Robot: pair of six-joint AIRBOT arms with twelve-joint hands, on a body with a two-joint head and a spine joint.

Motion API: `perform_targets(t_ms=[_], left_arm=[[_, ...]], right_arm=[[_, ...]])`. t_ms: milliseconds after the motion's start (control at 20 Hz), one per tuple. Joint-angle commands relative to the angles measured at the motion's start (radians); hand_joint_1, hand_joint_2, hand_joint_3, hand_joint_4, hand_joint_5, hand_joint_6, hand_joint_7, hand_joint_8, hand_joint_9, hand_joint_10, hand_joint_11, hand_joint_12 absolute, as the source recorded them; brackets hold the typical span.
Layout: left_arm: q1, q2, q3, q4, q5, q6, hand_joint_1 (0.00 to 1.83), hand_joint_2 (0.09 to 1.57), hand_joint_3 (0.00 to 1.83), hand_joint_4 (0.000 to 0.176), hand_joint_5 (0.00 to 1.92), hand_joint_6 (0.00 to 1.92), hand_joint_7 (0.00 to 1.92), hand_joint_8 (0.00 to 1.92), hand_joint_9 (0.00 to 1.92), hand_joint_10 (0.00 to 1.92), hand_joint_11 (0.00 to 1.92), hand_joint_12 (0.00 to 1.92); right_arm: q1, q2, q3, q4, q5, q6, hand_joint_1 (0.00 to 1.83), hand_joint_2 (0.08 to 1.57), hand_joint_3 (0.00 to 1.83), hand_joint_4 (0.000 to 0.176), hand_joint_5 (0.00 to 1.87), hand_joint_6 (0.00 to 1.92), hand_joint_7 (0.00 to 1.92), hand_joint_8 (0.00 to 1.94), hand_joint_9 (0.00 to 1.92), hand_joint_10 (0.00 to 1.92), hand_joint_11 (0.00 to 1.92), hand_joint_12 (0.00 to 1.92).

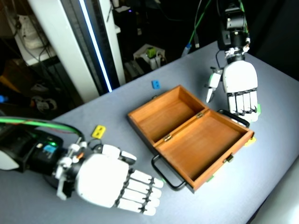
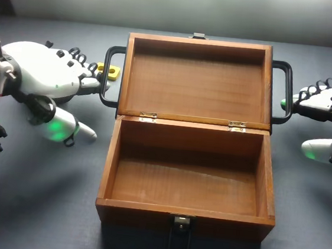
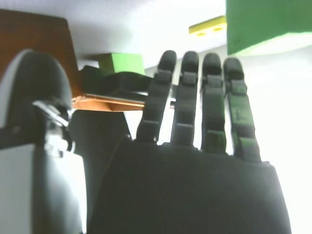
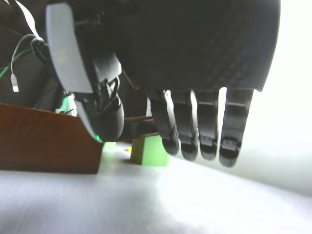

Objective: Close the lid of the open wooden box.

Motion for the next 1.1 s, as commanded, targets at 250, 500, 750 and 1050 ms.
perform_targets(t_ms=[250,500,750,1050], left_arm=[[-0.016,-0.026,0.03,-0.06,-0.071,0.037,0.0,1.29,0.02,0.0,0.0,0.0,0.03,0.01,0.06,0.01,0.11,0.05],[0.067,0.043,-0.06,-0.185,-0.274,0.033,0.0,1.26,0.0,0.0,0.0,0.0,0.05,0.01,0.07,0.01,0.1,0.04],[0.078,0.051,-0.069,-0.185,-0.293,0.017,0.0,1.26,0.0,0.0,0.0,0.0,0.05,0.01,0.08,0.01,0.1,0.04],[0.104,0.075,-0.095,-0.185,-0.378,-0.041,0.0,1.26,0.0,0.0,0.0,0.0,0.05,0.0,0.08,0.01,0.1,0.04]], right_arm=[[0.02,-0.025,0.024,0.025,0.092,0.021,0.03,1.46,0.0,0.0,0.11,0.0,0.11,0.0,0.06,0.01,0.09,0.01],[0.022,-0.039,0.01,0.063,0.188,0.062,0.0,1.44,0.0,0.0,0.1,0.0,0.11,0.0,0.07,0.0,0.1,0.01],[0.021,-0.039,0.003,0.086,0.217,0.064,0.0,1.44,0.0,0.0,0.1,0.0,0.11,0.0,0.07,0.0,0.1,0.01],[0.015,-0.035,-0.015,0.122,0.263,0.065,0.0,1.44,0.0,0.0,0.1,0.0,0.11,0.0,0.07,0.0,0.1,0.01]])
